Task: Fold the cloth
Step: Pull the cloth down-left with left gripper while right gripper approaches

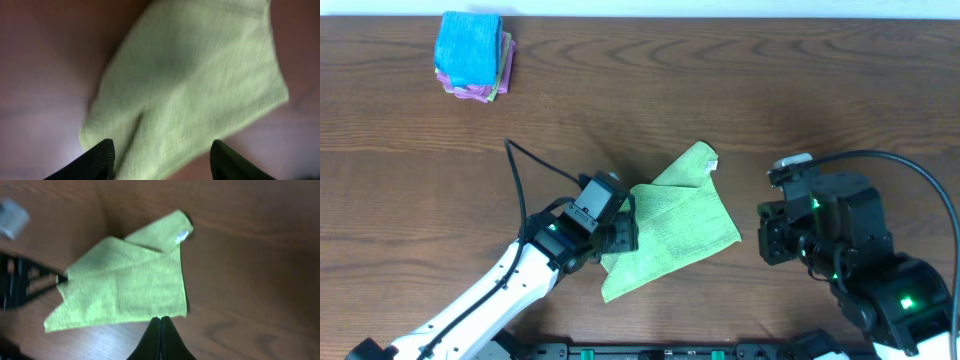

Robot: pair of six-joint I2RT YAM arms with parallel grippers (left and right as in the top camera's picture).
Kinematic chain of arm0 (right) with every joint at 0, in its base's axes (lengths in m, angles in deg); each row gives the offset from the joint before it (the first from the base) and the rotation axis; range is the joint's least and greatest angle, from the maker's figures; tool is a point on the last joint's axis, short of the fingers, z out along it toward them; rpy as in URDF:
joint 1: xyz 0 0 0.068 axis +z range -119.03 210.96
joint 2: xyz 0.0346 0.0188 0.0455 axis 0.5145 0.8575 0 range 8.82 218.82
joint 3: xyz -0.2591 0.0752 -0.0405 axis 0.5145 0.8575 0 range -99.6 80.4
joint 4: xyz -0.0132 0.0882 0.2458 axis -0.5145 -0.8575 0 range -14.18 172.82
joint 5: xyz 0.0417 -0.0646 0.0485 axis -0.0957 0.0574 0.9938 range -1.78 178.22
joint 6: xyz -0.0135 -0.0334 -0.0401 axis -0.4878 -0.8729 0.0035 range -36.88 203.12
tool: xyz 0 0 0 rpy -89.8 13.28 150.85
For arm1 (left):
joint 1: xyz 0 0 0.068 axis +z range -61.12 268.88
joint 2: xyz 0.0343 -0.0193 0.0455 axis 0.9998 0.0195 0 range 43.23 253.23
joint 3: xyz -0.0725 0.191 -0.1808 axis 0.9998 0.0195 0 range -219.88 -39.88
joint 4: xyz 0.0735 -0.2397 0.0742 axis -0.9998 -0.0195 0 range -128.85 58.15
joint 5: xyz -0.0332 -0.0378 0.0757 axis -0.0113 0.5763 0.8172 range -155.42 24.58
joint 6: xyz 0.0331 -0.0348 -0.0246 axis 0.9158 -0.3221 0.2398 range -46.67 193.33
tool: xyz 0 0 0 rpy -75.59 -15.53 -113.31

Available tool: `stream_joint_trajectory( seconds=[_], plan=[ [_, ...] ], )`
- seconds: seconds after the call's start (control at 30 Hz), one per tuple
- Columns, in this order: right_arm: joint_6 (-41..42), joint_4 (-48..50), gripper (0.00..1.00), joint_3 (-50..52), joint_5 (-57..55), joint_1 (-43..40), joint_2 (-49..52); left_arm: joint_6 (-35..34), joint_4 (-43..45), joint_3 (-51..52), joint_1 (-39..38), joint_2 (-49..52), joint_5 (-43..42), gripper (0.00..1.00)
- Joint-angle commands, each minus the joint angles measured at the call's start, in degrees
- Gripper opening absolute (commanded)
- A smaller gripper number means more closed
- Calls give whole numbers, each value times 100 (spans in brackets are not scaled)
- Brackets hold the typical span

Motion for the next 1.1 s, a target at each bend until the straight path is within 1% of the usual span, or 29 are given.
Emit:
stream_joint_trajectory(
  seconds=[0.0, 0.07, 0.17, 0.23, 0.27, 0.3, 0.33, 0.37, 0.5, 0.7, 0.87, 1.07],
  plan=[
    [17, -96, 1, 120, 9, 26, 144, 243, 304, -118, 24, 118, 911, 61],
    [20, -72, 1, 273, 39, 26, 205, 365, 575, -118, 28, 310, 970, 61],
    [17, 63, 1, 527, 236, 26, 256, 398, 1016, -118, 28, 715, 953, 54],
    [20, 210, 1, 726, 391, 26, 256, 417, 1327, -118, 28, 1003, 962, 53],
    [20, 262, 1, 807, 435, 26, 256, 415, 1449, -118, 28, 1121, 1001, 45],
    [20, 317, 2, 896, 485, 26, 256, 415, 1543, -118, 28, 1228, 1019, 28],
    [22, 334, 2, 951, 485, 26, 256, 415, 1600, -118, 28, 1316, 1021, 14],
    [22, 337, 2, 1005, 483, 26, 256, 415, 1622, -118, 28, 1390, 1019, 6],
    [24, 393, 2, 1163, 483, 26, 256, 417, 1694, -118, 28, 1572, 1021, 6],
    [17, 688, 2, 1405, 787, 26, 308, 564, 2492, -118, 28, 1961, 981, 6],
    [20, 828, 2, 1639, 922, 28, 387, 562, 2704, -118, 31, 2212, 909, 5],
    [13, 831, 2, 1665, 938, 28, 426, 564, 2975, -120, 31, 2481, 909, 6]
  ],
)
